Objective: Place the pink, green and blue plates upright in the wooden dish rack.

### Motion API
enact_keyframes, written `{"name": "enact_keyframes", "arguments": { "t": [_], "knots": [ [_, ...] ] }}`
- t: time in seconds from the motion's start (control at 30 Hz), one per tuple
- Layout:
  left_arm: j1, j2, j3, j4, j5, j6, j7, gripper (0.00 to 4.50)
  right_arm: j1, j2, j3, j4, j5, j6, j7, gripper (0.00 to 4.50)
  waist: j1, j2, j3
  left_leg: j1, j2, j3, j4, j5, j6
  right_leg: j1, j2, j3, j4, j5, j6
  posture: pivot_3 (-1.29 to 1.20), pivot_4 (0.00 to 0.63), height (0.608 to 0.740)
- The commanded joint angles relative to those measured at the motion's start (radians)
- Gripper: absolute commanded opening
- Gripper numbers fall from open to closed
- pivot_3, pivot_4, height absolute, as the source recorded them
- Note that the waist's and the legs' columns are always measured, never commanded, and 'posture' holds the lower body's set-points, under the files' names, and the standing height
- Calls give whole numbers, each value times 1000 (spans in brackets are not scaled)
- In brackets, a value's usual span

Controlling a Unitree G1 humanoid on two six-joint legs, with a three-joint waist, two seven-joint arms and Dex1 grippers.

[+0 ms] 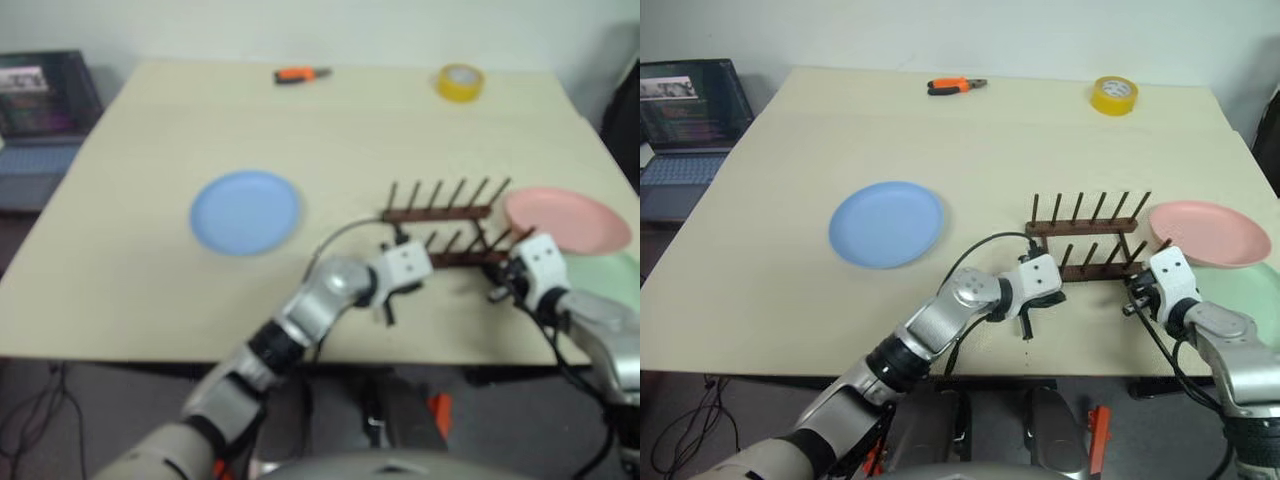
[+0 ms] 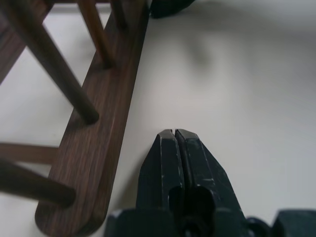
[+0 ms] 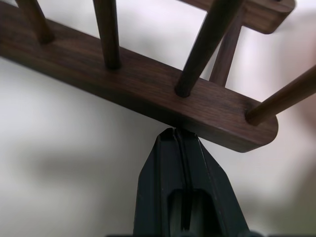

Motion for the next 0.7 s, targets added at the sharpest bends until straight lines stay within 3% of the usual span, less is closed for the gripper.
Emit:
{"name": "enact_keyframes", "arguments": {
  "t": [0.03,0.23,0.7],
  "knots": [
    [-47,-46,56,140,39,-70,140,86,-61,60,56,90,-47,-58,-29,0,-4,-1,-1,0,1,0,1,0,0,0,-1,0,0,0,0,0,150,740],
    [-154,-76,128,347,65,-206,290,86,-150,115,84,178,-94,-124,-33,0,-12,-1,0,1,1,-1,1,0,-1,-1,-2,-2,-5,0,0,0,150,740],
    [-199,-95,168,485,89,-332,307,86,-277,173,108,346,-172,-245,-52,0,-12,-1,-1,-1,-1,7,-1,1,3,-3,-2,0,-7,12,11,0,150,740]
  ]
}}
